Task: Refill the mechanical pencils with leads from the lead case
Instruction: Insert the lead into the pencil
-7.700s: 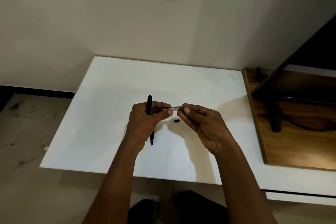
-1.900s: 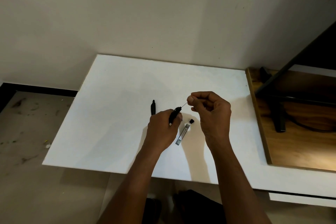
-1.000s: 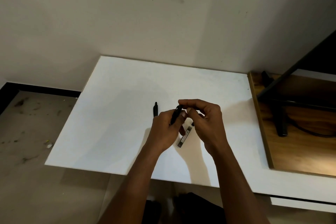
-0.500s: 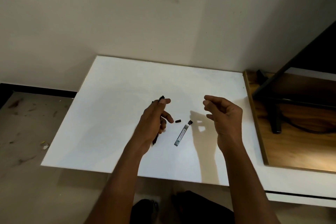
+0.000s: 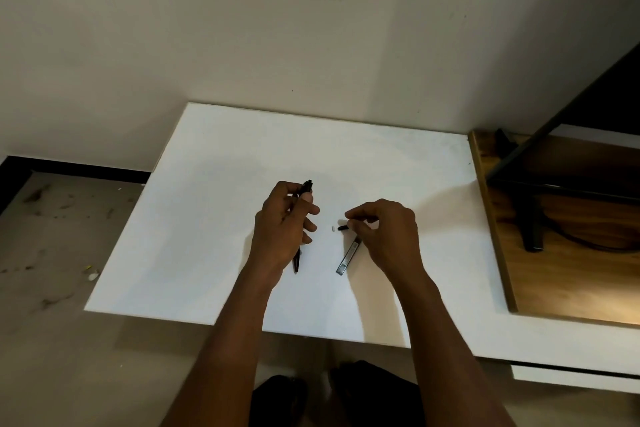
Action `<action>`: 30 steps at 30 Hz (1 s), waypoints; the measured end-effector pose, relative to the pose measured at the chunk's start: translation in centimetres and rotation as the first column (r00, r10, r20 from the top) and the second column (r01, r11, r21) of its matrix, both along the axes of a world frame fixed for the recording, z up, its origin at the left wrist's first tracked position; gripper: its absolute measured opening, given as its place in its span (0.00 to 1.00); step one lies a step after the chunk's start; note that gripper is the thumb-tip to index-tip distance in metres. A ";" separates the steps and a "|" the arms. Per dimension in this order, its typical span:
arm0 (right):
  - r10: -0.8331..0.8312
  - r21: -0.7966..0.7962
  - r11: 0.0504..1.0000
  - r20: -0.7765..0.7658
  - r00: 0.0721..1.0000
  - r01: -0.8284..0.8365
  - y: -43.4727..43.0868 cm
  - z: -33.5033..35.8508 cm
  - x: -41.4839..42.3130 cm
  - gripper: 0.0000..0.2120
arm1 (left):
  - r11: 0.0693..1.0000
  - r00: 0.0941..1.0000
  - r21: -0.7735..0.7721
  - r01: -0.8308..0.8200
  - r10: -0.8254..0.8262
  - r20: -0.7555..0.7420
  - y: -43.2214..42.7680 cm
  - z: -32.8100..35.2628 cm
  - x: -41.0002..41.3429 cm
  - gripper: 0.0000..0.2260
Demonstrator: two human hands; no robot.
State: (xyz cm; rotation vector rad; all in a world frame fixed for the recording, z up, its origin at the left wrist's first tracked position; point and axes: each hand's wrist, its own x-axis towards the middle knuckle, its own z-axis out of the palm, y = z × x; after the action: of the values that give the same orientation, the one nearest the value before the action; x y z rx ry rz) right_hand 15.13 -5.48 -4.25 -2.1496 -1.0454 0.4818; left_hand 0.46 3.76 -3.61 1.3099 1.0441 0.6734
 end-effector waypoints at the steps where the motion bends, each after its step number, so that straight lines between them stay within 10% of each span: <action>1: 0.014 -0.014 1.000 0.014 1.000 -0.014 0.1 -0.1 -0.1 0.06 | 1.000 1.000 0.002 -0.009 0.009 -0.008 0.0 0.0 0.0 0.06; 30: 0.059 -0.116 0.992 0.102 0.993 -0.047 0.7 -0.2 -0.6 0.08 | 0.998 0.991 0.069 0.007 0.002 -0.135 -0.1 0.0 0.0 0.06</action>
State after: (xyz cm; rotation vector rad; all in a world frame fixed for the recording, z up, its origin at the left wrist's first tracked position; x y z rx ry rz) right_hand 14.52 -4.79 -4.42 -2.2733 -1.1612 0.4667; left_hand 0.43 3.63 -3.61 1.4327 1.1362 0.6312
